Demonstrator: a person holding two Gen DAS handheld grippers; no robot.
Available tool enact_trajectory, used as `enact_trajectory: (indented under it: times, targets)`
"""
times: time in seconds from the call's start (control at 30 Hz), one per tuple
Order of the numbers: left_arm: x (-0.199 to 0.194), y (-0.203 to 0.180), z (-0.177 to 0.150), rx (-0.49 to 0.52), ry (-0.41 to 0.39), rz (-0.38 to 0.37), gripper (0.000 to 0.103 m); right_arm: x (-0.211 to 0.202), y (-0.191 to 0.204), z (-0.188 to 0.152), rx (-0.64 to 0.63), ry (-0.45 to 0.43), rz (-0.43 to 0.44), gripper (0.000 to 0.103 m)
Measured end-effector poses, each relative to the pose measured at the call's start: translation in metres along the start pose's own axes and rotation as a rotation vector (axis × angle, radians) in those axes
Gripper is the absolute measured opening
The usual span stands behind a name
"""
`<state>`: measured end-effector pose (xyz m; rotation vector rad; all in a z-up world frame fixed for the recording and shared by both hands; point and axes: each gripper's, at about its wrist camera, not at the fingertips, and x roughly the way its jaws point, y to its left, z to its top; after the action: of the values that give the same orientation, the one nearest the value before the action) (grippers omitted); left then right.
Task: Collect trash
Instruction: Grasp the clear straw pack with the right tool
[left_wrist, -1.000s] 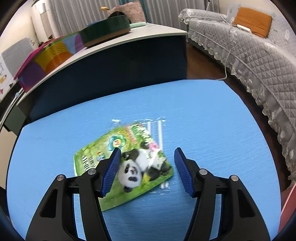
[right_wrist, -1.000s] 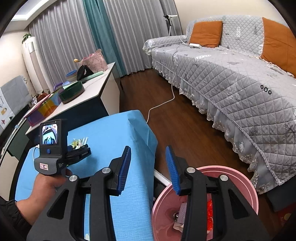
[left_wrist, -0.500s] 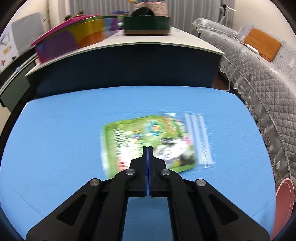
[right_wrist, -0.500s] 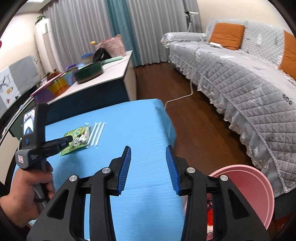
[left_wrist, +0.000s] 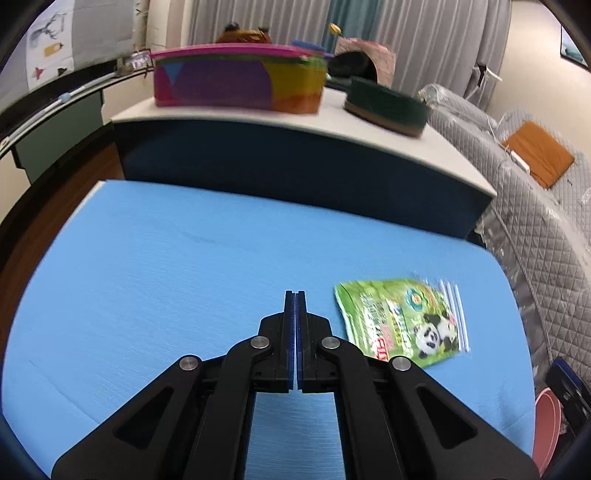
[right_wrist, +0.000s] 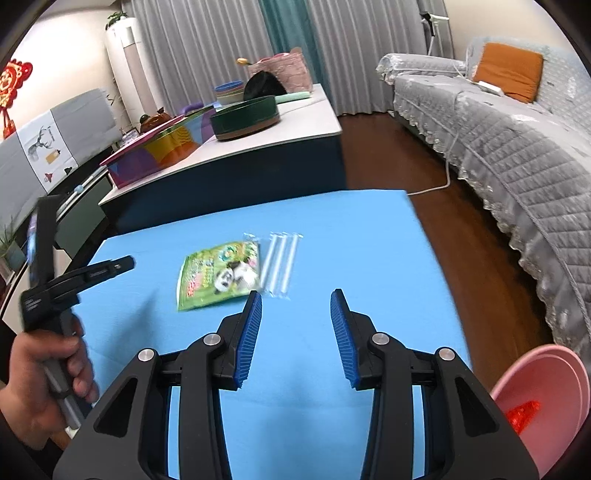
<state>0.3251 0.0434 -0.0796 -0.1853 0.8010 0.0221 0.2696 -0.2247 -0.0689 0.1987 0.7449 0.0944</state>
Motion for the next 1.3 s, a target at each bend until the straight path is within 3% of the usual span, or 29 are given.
enact_trajectory:
  times: [0.3, 0.53, 0.73, 0.87, 1.0, 1.3]
  targets:
    - [-0.003, 0.019, 0.011, -0.022, -0.022, -0.006, 0.001, 0.09, 0.01, 0.023, 0.001, 0.108, -0.058, 0.044]
    - [0.001, 0.031, 0.009, -0.049, -0.002, -0.014, 0.001, 0.137, 0.029, 0.027, -0.058, 0.168, -0.086, 0.068]
    - [0.009, 0.031, 0.008, -0.059, 0.022, -0.041, 0.001, 0.144, 0.038, 0.027, -0.092, 0.167, -0.109, 0.068]
    - [0.018, 0.026, 0.003, -0.062, 0.058, -0.095, 0.002, 0.142, 0.024, 0.027, -0.033, 0.161, -0.117, 0.068]
    - [0.026, 0.021, -0.003, -0.054, 0.078, -0.126, 0.02, 0.139, 0.024, 0.029, -0.043, 0.137, -0.109, 0.068]
    - [0.035, 0.01, -0.006, -0.045, 0.092, -0.164, 0.021, 0.128, 0.007, 0.034, 0.022, 0.088, -0.118, 0.068]
